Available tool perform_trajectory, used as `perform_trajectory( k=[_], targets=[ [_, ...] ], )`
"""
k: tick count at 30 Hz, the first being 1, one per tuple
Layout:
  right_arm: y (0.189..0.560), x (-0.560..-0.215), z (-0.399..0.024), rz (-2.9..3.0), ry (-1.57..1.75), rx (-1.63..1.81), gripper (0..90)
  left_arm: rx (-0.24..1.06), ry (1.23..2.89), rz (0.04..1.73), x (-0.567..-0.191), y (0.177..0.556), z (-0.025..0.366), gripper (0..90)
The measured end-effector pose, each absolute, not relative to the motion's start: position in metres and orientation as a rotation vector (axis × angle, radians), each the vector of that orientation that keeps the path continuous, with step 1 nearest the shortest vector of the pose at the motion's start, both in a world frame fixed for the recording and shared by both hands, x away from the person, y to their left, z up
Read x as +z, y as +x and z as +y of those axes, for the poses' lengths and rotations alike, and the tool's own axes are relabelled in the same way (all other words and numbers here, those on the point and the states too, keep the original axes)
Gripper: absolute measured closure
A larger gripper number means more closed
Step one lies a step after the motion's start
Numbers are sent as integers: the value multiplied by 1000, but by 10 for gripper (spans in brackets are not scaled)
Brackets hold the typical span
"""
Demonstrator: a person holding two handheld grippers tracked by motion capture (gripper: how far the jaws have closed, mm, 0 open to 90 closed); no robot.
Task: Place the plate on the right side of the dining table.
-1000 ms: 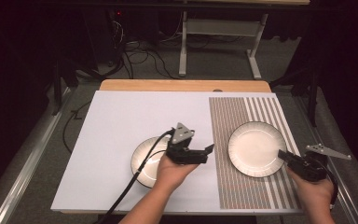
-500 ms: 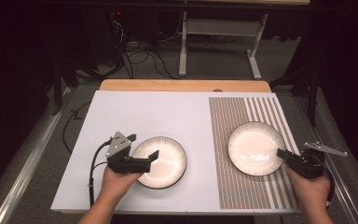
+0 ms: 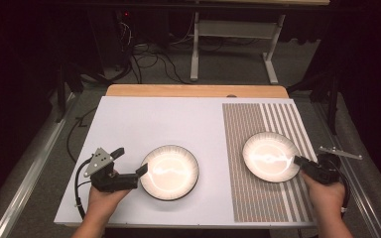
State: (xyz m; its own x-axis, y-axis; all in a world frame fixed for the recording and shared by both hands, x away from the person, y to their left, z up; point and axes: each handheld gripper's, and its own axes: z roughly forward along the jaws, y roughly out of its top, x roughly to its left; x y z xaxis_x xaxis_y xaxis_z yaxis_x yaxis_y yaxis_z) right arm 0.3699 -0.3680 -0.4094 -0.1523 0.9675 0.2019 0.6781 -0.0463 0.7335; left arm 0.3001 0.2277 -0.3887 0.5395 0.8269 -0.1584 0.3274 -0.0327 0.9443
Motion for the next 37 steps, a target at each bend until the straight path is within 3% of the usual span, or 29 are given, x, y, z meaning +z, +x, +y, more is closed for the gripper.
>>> perform_trajectory(
  k=[6,10,13,23,30,37],
  targets=[
    [372,-413,-370,1850,1726,1013,799,558,1646,996,-392,301,227,2],
    [363,-400,-367,1806,1590,1035,568,579,1680,982,-394,300,225,2],
    [349,-385,-357,1801,1440,1155,448,580,1673,988,-394,298,224,2],
    [319,-362,-276,1967,1020,1360,26,608,1646,958,-386,290,219,2],
    [303,-363,-238,2052,884,1410,4,643,1643,926,-380,282,220,2],
    [300,-364,-230,2068,861,1403,4,641,1622,932,-379,282,224,2]
  ],
)
